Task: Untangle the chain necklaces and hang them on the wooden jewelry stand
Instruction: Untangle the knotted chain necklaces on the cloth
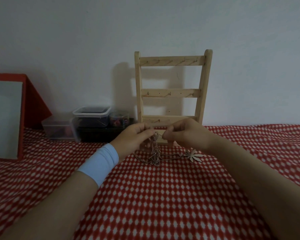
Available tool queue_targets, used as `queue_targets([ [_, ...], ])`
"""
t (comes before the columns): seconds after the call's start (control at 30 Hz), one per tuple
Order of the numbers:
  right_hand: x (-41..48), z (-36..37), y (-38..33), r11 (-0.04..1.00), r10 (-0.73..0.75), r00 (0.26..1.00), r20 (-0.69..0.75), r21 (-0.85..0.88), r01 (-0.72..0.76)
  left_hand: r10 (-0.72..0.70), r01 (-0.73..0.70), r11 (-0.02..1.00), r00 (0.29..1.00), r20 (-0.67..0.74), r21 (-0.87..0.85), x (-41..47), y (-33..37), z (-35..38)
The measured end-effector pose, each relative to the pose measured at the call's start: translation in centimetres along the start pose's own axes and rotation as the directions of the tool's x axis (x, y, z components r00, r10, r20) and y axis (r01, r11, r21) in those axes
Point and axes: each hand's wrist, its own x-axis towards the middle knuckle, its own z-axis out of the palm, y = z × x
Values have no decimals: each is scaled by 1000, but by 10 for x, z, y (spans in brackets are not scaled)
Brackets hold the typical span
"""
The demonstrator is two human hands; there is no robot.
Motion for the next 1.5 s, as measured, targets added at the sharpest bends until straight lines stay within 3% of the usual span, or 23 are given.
queue_targets([
  [0.1,-2,1,-2,993,49,997,60,104,-55,100,-96,992,994,-50,75,0,0,2],
  [0.2,-5,4,-7,993,70,996,63,94,-75,180,-171,979,981,-69,111,0,1,4],
  [0.4,-8,6,-7,987,88,996,-2,139,-87,193,-187,976,980,-48,110,-2,2,4],
  [0.63,-2,4,-2,908,174,975,135,362,-212,317,-296,934,945,-84,201,-3,3,3],
  [0.73,-3,5,-3,914,165,974,152,348,-209,383,-362,896,923,-33,258,-3,6,4],
  [0.8,-3,6,-2,911,155,977,150,361,-200,343,-328,920,938,-38,216,-3,6,5],
  [0.87,-1,6,1,893,142,978,151,407,-192,254,-252,966,966,-43,49,-2,5,6],
  [0.93,1,3,5,887,125,983,136,428,-172,101,-89,976,993,52,-197,-1,3,7],
  [0.97,2,2,7,889,109,985,132,432,-156,50,-17,970,991,128,-243,-1,2,8],
  [1.07,4,-4,12,898,49,992,117,429,-95,-7,25,998,963,269,-64,-4,0,8],
  [1.13,4,-7,13,898,45,994,102,432,-85,-10,-4,999,962,272,50,-6,0,7],
  [1.27,4,-15,15,933,42,997,70,353,-64,47,-66,990,988,150,128,-5,0,3],
  [1.5,2,-10,14,999,-23,999,-38,40,24,188,-179,957,982,-19,229,-3,-3,1],
])
